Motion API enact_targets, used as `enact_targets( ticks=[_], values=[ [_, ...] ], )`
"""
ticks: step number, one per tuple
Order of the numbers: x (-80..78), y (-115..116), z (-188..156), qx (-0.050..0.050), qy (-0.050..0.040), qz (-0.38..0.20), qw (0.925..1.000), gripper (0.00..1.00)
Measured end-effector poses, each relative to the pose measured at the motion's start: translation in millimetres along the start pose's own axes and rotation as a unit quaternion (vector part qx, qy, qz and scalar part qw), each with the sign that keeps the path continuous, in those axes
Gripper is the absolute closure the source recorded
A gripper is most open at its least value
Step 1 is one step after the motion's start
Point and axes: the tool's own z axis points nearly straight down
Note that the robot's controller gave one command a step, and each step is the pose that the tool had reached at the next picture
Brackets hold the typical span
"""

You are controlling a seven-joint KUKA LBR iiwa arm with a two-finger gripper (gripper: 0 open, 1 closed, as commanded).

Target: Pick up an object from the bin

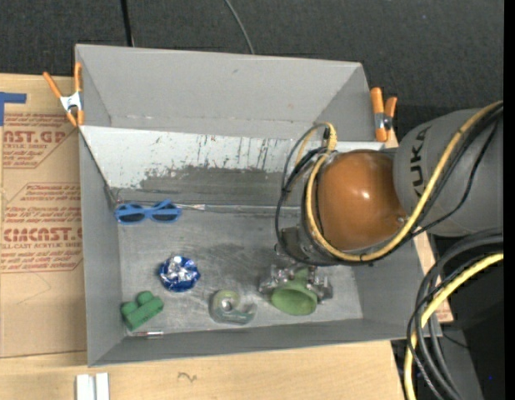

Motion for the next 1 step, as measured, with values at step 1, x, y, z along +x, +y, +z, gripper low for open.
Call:
enact_targets(
  ticks=[1],
  values=[
    [14.5,3.0,-137.8,0.0,0.0026,-0.077,0.997,1.0]
  ],
)
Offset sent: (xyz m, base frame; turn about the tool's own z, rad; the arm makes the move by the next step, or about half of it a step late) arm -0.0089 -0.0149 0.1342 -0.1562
